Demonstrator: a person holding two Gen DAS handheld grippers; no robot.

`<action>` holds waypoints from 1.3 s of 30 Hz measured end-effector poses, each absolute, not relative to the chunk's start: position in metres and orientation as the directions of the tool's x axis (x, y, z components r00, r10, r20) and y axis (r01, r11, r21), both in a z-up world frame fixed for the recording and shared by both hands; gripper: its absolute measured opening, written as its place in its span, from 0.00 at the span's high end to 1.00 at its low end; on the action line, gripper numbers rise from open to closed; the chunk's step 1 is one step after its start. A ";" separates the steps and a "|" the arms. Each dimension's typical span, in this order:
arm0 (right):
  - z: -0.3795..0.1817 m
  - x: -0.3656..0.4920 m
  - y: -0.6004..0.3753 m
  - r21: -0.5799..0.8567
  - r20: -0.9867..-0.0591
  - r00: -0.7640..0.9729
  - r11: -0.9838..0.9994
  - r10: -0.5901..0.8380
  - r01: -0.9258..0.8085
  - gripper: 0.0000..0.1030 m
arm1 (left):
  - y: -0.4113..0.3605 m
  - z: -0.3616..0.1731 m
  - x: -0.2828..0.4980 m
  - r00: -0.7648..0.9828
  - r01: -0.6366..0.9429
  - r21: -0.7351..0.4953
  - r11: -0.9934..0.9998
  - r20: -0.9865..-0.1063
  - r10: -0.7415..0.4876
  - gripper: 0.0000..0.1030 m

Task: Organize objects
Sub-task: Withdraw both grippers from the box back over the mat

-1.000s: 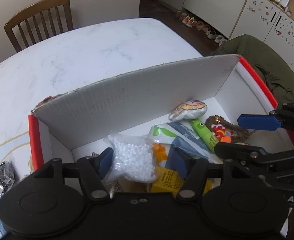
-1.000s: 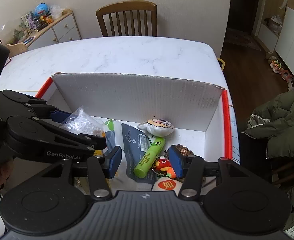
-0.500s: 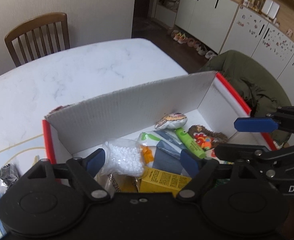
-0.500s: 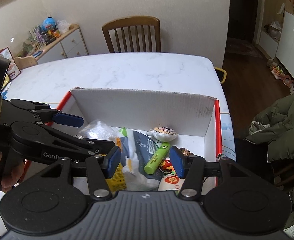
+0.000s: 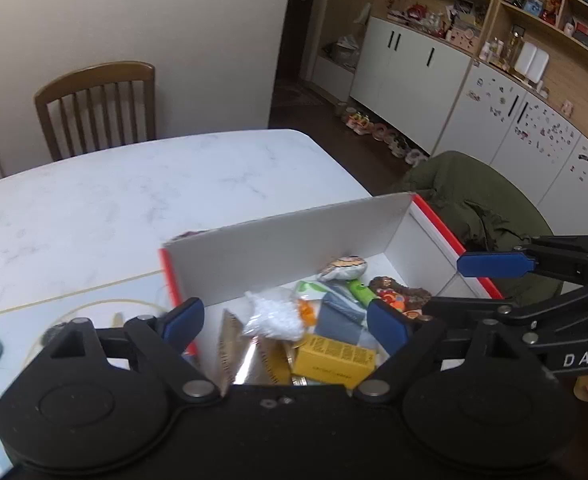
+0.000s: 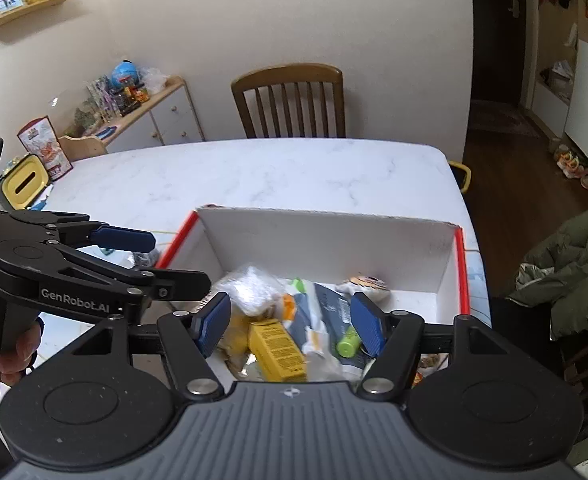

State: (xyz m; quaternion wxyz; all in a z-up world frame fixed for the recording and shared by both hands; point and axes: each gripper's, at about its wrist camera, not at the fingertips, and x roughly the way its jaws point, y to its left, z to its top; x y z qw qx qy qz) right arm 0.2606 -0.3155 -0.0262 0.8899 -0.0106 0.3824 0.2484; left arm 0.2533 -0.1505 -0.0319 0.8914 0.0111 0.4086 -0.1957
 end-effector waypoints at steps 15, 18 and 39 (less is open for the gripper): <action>-0.009 0.235 -0.258 0.182 -0.646 0.590 0.849 0.484 -0.497 0.19 | -0.083 -0.011 0.229 0.662 0.289 -0.112 0.951 -0.694 -0.283 0.01; -0.006 0.231 -0.241 0.180 -0.639 0.591 0.843 0.492 -0.507 0.18 | -0.066 -0.010 0.227 0.669 0.275 -0.102 0.956 -0.694 -0.267 0.01; -0.024 0.228 -0.114 0.123 -0.649 0.611 0.854 0.454 -0.505 0.05 | 0.053 -0.031 0.241 0.697 0.191 -0.078 0.979 -0.691 -0.191 0.00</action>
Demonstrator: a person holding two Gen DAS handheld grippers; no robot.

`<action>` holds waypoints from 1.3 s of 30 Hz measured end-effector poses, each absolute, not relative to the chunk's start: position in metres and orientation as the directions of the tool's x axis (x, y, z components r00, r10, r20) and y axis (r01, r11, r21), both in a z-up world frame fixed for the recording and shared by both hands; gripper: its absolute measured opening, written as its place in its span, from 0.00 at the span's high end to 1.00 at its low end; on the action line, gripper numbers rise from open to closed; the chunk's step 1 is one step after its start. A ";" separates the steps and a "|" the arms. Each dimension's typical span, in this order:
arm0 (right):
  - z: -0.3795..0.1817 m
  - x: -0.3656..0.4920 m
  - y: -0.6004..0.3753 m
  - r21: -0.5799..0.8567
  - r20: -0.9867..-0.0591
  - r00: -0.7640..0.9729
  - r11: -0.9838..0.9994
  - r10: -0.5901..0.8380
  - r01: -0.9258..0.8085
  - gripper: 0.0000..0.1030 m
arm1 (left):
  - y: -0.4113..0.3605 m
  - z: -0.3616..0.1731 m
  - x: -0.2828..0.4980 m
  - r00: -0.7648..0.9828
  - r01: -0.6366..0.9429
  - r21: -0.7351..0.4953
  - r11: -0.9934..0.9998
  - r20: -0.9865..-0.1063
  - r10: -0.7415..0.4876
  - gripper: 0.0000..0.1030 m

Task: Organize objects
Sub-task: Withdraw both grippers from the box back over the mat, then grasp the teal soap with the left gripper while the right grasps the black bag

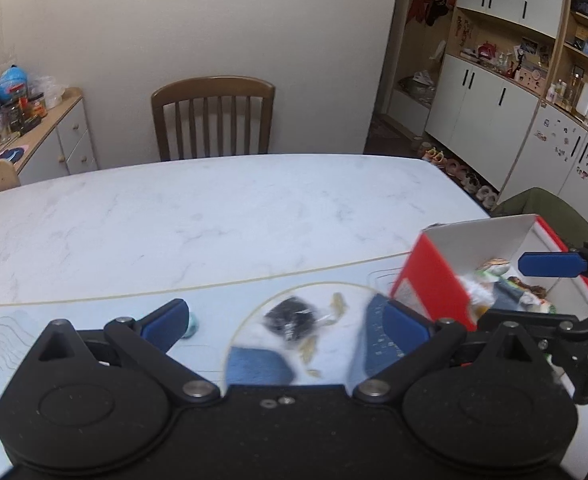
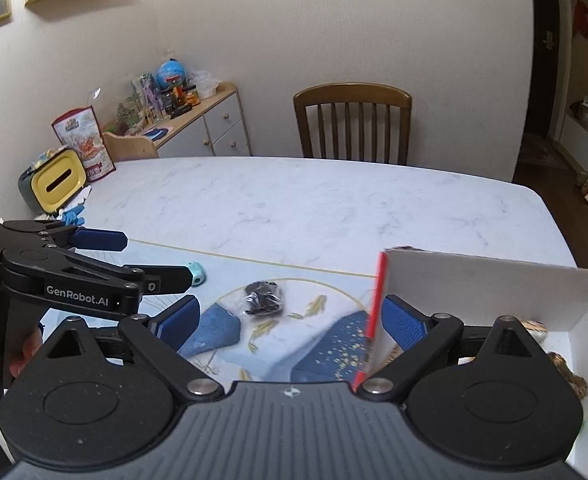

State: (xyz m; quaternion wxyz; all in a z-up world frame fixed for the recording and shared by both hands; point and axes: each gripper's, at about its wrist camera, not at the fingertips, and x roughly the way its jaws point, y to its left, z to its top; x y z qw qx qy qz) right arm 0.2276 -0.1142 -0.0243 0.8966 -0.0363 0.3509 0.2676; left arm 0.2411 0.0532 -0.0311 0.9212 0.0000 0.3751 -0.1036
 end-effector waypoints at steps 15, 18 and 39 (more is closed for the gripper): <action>-0.064 0.260 -0.041 0.010 -0.690 0.650 0.902 0.319 -0.431 0.05 | 0.118 -0.081 0.275 0.684 0.139 -0.051 0.989 -0.717 -0.134 0.00; -0.076 0.271 -0.030 -0.009 -0.719 0.631 0.903 0.293 -0.429 0.05 | 0.128 -0.093 0.283 0.675 0.126 -0.065 0.990 -0.726 -0.133 0.00; -0.136 0.325 0.009 -0.026 -0.827 0.503 0.878 0.250 -0.478 0.06 | 0.136 -0.146 0.322 0.648 0.169 -0.060 0.984 -0.745 -0.157 0.01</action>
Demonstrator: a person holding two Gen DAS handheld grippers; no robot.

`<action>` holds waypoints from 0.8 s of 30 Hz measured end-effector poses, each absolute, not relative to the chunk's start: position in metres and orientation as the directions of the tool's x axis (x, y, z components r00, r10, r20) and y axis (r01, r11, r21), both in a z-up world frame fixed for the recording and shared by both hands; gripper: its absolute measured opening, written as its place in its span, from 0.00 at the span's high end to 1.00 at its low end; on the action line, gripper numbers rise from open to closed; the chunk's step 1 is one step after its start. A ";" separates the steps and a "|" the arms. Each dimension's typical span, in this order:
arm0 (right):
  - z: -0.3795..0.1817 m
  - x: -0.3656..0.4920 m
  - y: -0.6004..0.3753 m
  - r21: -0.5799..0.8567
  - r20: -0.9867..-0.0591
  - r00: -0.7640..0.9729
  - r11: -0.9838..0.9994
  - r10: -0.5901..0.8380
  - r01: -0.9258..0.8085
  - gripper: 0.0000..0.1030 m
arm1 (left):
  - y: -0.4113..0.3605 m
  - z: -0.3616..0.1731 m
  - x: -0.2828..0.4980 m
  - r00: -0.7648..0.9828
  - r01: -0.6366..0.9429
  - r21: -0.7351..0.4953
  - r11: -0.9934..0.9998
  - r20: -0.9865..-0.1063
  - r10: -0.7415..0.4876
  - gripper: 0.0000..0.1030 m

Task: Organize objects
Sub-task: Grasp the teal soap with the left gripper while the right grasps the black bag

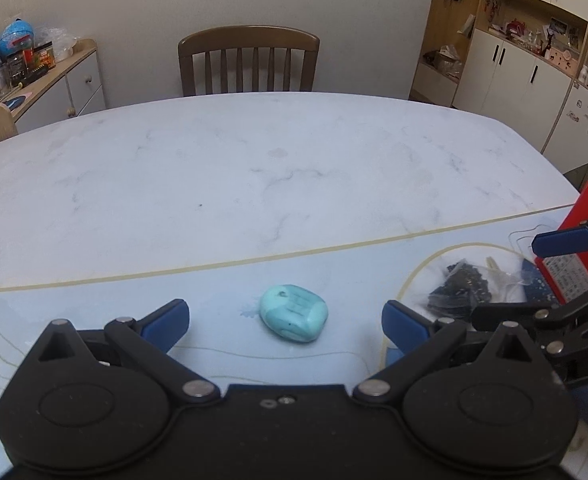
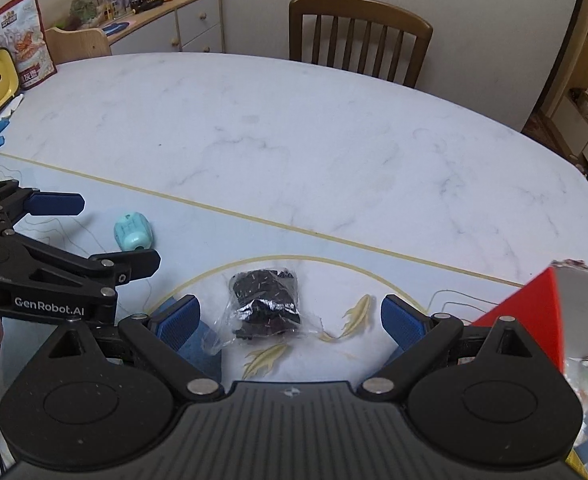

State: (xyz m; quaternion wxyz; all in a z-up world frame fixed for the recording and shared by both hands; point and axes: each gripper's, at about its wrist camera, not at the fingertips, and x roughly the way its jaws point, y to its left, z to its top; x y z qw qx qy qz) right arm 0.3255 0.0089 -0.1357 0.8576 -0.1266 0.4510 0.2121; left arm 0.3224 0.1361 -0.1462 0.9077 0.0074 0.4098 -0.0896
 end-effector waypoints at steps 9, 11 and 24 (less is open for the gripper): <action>-0.146 0.334 0.013 -0.012 -0.844 0.475 0.877 0.249 -0.481 0.14 | 0.133 -0.155 0.326 0.652 0.170 -0.058 0.984 -0.742 -0.156 0.03; -0.147 0.335 0.014 -0.010 -0.844 0.473 0.875 0.253 -0.484 0.19 | 0.132 -0.157 0.327 0.650 0.168 -0.062 0.984 -0.743 -0.158 0.06; -0.150 0.333 0.014 0.015 -0.849 0.458 0.877 0.264 -0.480 0.47 | 0.130 -0.158 0.324 0.662 0.175 -0.070 0.982 -0.730 -0.170 0.36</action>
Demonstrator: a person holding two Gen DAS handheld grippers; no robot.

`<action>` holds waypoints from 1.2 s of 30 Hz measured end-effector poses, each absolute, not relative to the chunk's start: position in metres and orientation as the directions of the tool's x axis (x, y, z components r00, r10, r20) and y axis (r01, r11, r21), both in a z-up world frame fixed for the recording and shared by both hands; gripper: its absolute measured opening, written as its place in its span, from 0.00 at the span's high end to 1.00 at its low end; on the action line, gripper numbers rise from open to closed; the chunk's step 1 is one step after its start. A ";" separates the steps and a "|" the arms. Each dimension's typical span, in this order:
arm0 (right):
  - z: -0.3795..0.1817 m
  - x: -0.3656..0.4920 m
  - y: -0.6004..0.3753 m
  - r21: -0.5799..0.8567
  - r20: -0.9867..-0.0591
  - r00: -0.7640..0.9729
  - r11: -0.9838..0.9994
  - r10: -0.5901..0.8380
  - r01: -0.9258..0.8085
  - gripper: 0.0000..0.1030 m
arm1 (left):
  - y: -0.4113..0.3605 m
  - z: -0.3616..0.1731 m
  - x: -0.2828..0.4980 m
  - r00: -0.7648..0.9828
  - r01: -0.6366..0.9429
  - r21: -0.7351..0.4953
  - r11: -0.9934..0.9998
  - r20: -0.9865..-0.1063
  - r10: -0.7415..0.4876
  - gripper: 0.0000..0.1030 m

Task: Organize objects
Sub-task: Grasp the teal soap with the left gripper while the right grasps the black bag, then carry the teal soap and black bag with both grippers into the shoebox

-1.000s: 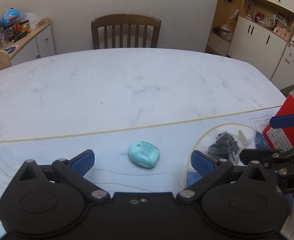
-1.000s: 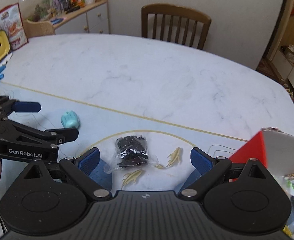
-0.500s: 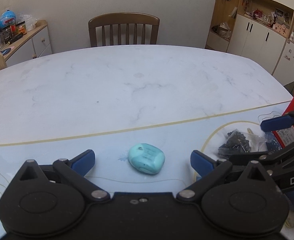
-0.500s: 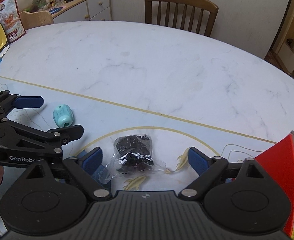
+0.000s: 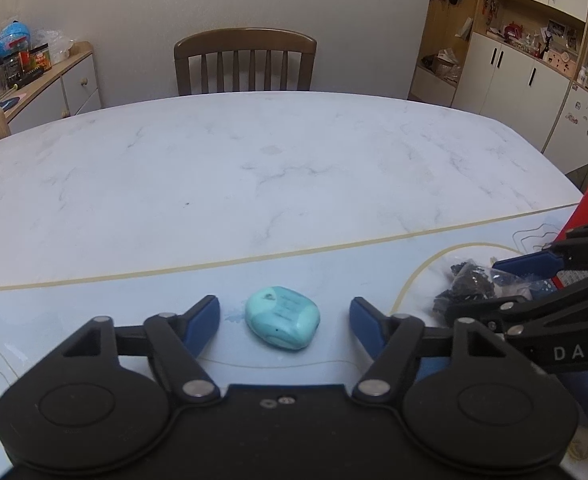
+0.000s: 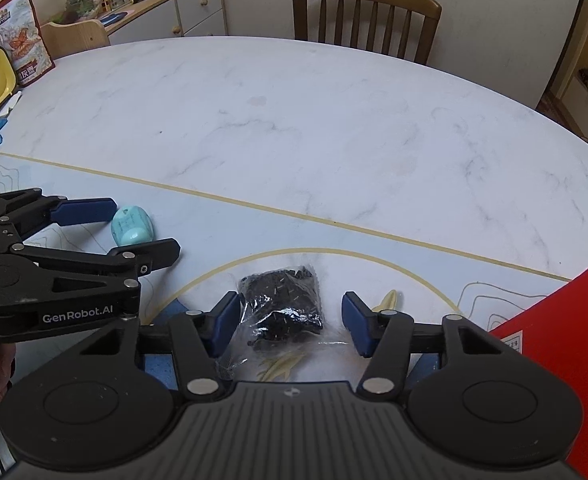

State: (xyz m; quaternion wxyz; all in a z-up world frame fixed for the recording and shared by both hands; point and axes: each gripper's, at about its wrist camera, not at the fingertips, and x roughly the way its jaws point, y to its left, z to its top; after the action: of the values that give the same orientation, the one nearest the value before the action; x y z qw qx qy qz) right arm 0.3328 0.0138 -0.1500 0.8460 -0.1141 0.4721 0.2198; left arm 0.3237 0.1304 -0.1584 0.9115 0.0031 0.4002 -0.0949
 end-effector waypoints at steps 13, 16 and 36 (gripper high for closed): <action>-0.143 0.324 0.011 0.038 -0.847 0.457 0.890 0.269 -0.453 0.63 | 0.132 -0.151 0.324 0.638 0.160 -0.110 0.981 -0.747 -0.188 0.64; -0.139 0.321 0.009 0.037 -0.845 0.464 0.895 0.266 -0.445 0.64 | 0.131 -0.150 0.321 0.633 0.156 -0.119 0.981 -0.750 -0.191 0.64; -0.078 0.276 -0.023 0.121 -0.803 0.493 0.902 0.334 -0.415 0.64 | 0.101 -0.094 0.285 0.638 0.190 -0.176 0.966 -0.725 -0.258 0.64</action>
State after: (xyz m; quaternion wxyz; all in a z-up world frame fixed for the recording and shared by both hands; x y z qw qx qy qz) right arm 0.2757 -0.0235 -0.0783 0.8628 -0.0442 0.4545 0.2171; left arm 0.2852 0.1012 -0.0938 0.9041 -0.0417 0.4067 -0.1240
